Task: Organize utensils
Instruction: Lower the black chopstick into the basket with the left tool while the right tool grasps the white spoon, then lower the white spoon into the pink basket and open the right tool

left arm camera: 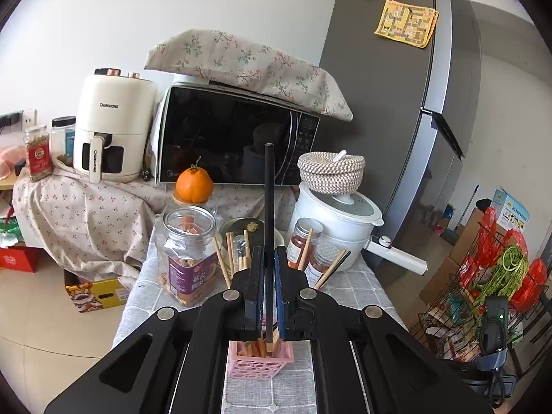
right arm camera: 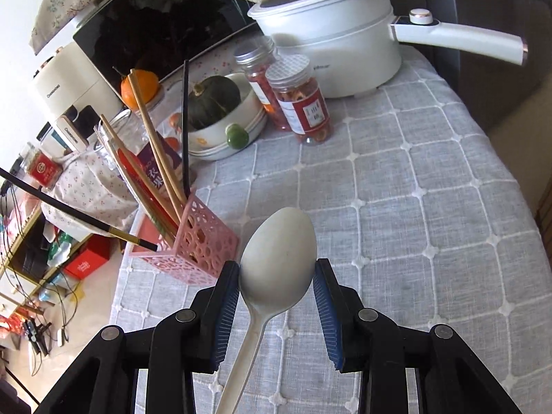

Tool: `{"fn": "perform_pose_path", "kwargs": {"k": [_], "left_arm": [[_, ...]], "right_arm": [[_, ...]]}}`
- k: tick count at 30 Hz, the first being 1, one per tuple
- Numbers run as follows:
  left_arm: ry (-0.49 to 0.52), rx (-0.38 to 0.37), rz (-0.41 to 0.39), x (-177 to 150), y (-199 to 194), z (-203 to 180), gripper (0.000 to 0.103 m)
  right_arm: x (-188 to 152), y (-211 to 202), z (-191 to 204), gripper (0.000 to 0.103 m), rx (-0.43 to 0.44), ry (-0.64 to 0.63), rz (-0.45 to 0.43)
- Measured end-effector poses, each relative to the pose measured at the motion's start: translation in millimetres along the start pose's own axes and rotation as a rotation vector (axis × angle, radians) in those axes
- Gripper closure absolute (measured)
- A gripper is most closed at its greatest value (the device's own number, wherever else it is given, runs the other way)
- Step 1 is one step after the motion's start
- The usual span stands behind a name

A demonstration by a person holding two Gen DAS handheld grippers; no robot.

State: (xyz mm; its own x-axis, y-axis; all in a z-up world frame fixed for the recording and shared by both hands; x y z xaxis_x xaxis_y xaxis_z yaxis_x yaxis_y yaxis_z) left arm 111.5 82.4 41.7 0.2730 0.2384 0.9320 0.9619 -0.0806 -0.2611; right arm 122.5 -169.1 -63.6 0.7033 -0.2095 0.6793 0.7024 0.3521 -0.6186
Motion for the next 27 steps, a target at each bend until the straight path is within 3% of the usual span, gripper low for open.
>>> {"fn": "perform_pose_path", "kwargs": {"k": [6, 11, 18, 21, 23, 27], "left_arm": [[0.014, 0.032, 0.061, -17, 32, 3, 0.098], [-0.022, 0.049, 0.159, -39, 58, 11, 0.097], [-0.071, 0.039, 0.187, -51, 73, 17, 0.095], [-0.108, 0.020, 0.252, -59, 79, 20, 0.076], [-0.123, 0.032, 0.262, -62, 77, 23, 0.052], [-0.126, 0.052, 0.292, -66, 65, 28, 0.049]], "right_arm": [[4, 3, 0, 0.064, 0.005, 0.011, -0.009], [6, 3, 1, 0.064, -0.004, 0.001, -0.031], [13, -3, 4, 0.064, -0.014, -0.002, -0.104], [16, -5, 10, 0.064, -0.021, -0.027, -0.152], [18, -7, 16, 0.064, -0.026, -0.048, -0.185], [22, -10, 30, 0.064, -0.033, -0.076, -0.252]]}}
Point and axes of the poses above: each gripper's, at about its wrist camera, not at the fingertips, and y roughly the way its jaws point, z to its left, x to its top, the point moved 3 cm from there along y, roughly the way its jaws point, and after that the axes turned 9 degrees about -z, right-handed, at the moved point
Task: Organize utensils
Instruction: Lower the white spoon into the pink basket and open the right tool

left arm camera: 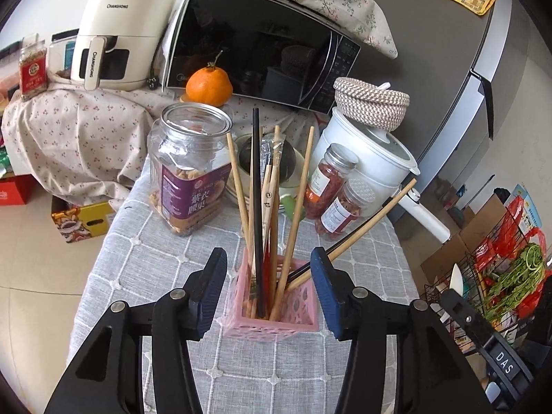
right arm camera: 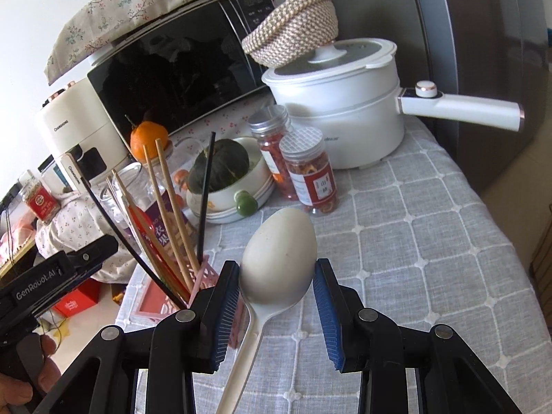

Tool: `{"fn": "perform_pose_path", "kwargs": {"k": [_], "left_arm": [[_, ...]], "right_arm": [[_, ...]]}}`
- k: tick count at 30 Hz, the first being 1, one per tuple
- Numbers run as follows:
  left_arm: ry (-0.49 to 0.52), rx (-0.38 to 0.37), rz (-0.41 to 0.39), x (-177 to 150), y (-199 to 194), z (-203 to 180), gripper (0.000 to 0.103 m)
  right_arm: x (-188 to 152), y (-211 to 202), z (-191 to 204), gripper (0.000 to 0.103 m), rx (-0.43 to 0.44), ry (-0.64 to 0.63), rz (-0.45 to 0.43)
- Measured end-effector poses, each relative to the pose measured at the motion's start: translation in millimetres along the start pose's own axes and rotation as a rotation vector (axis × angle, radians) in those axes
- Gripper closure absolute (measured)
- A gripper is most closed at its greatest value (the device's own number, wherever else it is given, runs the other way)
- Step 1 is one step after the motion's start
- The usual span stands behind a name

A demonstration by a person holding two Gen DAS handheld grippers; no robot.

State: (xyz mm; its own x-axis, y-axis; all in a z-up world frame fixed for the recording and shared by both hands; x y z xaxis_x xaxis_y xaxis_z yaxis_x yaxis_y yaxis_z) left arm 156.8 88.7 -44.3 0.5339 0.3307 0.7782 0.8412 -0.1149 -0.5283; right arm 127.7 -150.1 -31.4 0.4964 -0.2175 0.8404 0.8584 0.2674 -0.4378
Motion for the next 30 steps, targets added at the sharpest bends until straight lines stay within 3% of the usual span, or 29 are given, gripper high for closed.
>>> {"fn": "perform_pose_path", "kwargs": {"k": [6, 10, 18, 24, 29, 30], "left_arm": [[0.041, 0.101, 0.106, -18, -8, 21, 0.043], [0.026, 0.128, 0.166, -23, -10, 37, 0.043], [0.058, 0.183, 0.177, -19, -13, 52, 0.043], [0.039, 0.182, 0.189, -18, -12, 60, 0.043], [0.038, 0.190, 0.191, -17, -10, 60, 0.043], [0.040, 0.190, 0.193, -18, -10, 60, 0.043]], "right_arm": [[10, 4, 23, 0.064, -0.034, -0.002, -0.132], [15, 16, 42, 0.064, -0.079, 0.000, -0.213], [16, 41, 73, 0.064, -0.216, -0.065, -0.365], [6, 60, 82, 0.064, -0.284, -0.105, -0.393], [0, 66, 80, 0.061, -0.206, -0.051, -0.344], [-1, 65, 79, 0.057, -0.189, -0.039, -0.335]]}}
Point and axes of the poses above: each gripper's, at about its wrist camera, not at the fingertips, and y roughly the way its jaws point, z to its left, x to its top, the point moved 3 cm from there along y, roughly the way its jaws point, and after that the axes turned 9 degrees about -z, right-handed, at the moved point
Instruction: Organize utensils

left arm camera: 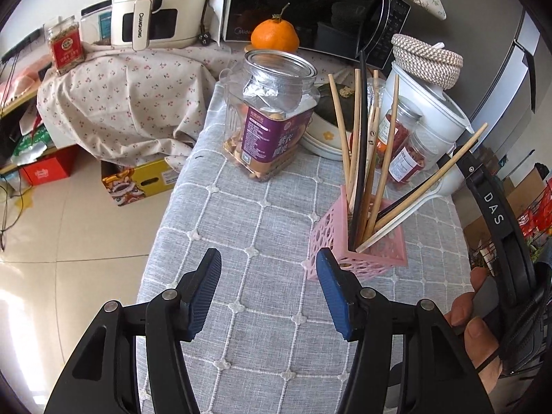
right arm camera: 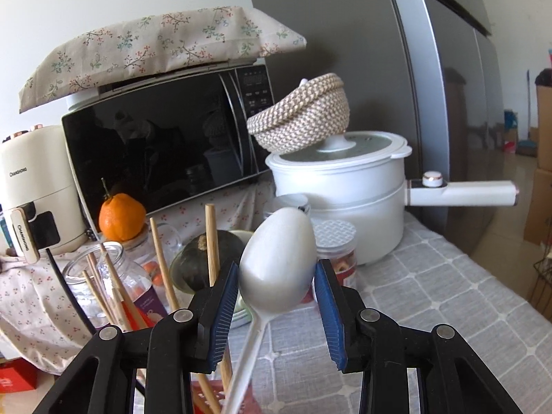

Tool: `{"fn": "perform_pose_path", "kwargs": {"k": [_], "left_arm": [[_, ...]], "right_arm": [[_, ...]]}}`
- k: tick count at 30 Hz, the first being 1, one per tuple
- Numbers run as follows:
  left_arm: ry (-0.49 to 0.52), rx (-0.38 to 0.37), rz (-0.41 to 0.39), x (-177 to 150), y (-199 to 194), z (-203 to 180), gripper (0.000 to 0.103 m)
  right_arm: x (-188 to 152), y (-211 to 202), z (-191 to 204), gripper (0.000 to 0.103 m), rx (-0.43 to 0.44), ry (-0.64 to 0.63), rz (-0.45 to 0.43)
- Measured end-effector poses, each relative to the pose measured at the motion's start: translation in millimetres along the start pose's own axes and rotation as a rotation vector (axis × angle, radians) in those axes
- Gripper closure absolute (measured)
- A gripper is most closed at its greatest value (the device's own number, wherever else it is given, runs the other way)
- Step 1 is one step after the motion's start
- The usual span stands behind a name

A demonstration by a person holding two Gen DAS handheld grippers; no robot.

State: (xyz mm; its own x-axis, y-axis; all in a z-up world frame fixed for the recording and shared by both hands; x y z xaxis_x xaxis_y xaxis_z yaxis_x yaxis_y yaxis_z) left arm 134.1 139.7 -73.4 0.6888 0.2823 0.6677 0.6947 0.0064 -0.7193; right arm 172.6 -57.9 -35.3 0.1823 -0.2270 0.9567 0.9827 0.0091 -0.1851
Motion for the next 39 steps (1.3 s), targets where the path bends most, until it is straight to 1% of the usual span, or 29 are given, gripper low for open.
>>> {"fn": "perform_pose_path", "kwargs": {"k": [1, 5, 7, 10, 13, 16, 19, 22, 26, 28, 33, 39], "left_arm": [[0.003, -0.001, 0.002, 0, 0, -1, 0.042], [0.028, -0.005, 0.000, -4, -3, -10, 0.039], [0.044, -0.009, -0.002, -7, -5, -16, 0.039], [0.066, -0.009, -0.006, -11, -11, -24, 0.038], [0.086, -0.004, -0.017, -17, -19, -33, 0.036], [0.107, -0.009, -0.035, -25, -31, -44, 0.026], [0.140, -0.012, -0.057, -34, -44, -57, 0.025], [0.177, -0.016, -0.069, -45, -55, -70, 0.021], [0.232, -0.016, -0.087, -57, -67, -85, 0.017], [0.244, -0.012, -0.094, -65, -73, -90, 0.016], [0.261, -0.011, -0.102, -77, -87, -99, 0.015], [0.282, -0.007, -0.143, -78, -104, -107, 0.014]], "right_arm": [[1, -1, -1, 0.052, 0.018, 0.013, 0.010], [8, -13, -8, 0.048, 0.068, 0.036, 0.045], [12, -21, -13, 0.043, 0.094, 0.046, 0.071], [19, -35, -23, 0.039, 0.108, 0.050, 0.110], [23, -47, -37, 0.037, 0.086, 0.028, 0.153], [27, -61, -54, 0.036, 0.061, 0.021, 0.197], [29, -75, -73, 0.032, 0.035, 0.012, 0.236], [29, -89, -90, 0.029, 0.012, -0.004, 0.277], [25, -108, -107, 0.026, 0.008, -0.022, 0.335], [23, -116, -113, 0.023, 0.012, -0.034, 0.361], [13, -130, -119, 0.018, 0.022, -0.085, 0.413], [11, -139, -118, 0.014, 0.032, -0.163, 0.426]]}}
Point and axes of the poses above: each gripper's, at about its wrist camera, not at the fingertips, and y roughly the way its jaws point, z to its left, x to its top, the point moved 3 cm from there along y, roughly the way its jaws point, and after that the axes turned 9 degrees about -z, right-handed, at the moved point
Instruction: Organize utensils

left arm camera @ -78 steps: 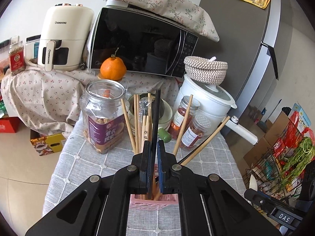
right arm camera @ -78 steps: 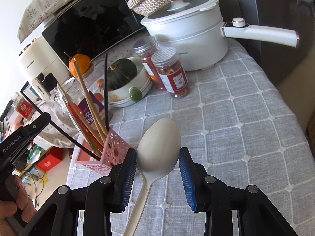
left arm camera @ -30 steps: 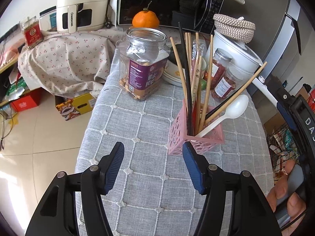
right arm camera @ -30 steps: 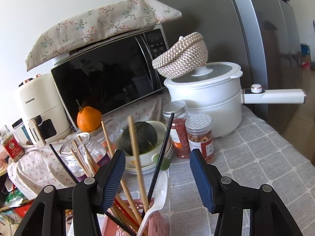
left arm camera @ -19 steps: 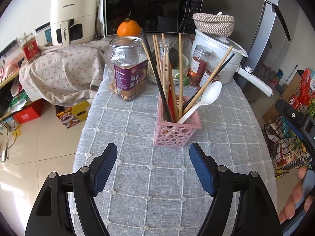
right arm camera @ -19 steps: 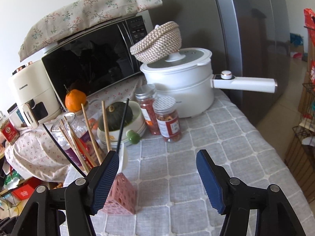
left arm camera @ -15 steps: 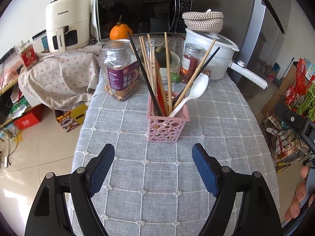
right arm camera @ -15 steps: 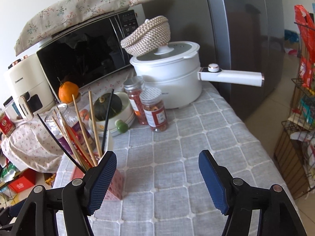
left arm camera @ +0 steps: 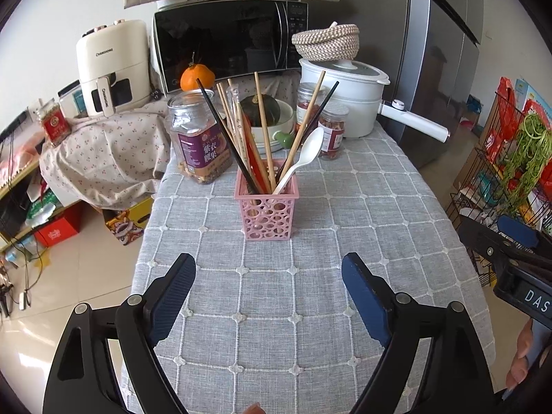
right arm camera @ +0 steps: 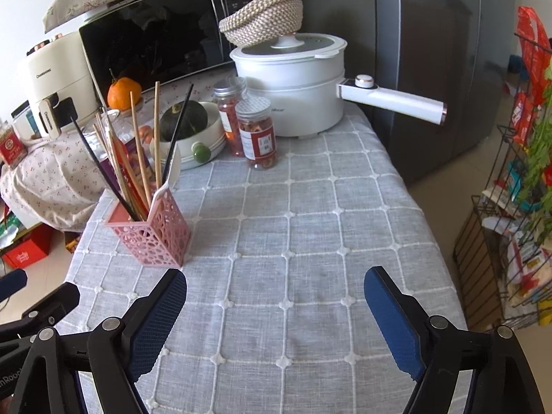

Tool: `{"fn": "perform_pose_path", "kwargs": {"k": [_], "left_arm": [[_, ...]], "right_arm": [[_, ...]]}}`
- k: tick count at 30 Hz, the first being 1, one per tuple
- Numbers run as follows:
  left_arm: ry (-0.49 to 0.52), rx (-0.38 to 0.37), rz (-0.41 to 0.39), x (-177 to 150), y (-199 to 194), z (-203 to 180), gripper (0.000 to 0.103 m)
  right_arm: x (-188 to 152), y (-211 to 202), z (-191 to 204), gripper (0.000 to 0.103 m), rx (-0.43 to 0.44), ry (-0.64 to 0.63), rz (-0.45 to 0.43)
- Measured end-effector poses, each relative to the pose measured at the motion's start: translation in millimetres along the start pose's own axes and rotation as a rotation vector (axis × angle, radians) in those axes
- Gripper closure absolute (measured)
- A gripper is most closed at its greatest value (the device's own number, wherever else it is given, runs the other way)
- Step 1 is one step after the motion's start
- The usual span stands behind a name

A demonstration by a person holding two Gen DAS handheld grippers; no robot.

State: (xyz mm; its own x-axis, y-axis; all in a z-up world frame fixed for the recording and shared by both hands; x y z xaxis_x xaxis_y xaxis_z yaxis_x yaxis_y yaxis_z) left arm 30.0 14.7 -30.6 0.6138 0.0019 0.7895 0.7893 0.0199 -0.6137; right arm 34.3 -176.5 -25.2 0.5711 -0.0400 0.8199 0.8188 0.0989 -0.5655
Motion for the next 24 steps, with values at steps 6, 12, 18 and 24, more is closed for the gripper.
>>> {"fn": "perform_pose_path", "kwargs": {"k": [6, 12, 18, 24], "left_arm": [[0.002, -0.002, -0.010, 1, -1, -4, 0.011], [-0.001, -0.001, -0.013, 3, 1, -7, 0.010], [0.009, 0.000, -0.016, 3, 1, -8, 0.008], [0.008, 0.002, -0.018, 3, 0, -7, 0.007]], "right_arm": [[2, -1, -8, 0.012, -0.013, 0.005, 0.001], [4, 1, -11, 0.012, -0.018, 0.014, 0.000], [2, 2, -10, 0.012, -0.013, 0.013, 0.010], [1, 4, -8, 0.012, -0.015, 0.008, 0.015]]}}
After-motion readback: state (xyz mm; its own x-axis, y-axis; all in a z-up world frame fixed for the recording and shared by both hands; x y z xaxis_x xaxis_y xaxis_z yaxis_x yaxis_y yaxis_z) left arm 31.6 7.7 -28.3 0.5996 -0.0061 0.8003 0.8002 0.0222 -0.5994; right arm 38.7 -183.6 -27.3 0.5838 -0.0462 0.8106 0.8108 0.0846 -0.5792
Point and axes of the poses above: each gripper's, at about its wrist camera, not at the fingertips, and y roughly the way its jaws point, z to its left, x to its top, the point moved 3 cm from there along y, roughly the way its jaws point, and after that the axes turned 9 degrees about -z, right-handed, at the moved point
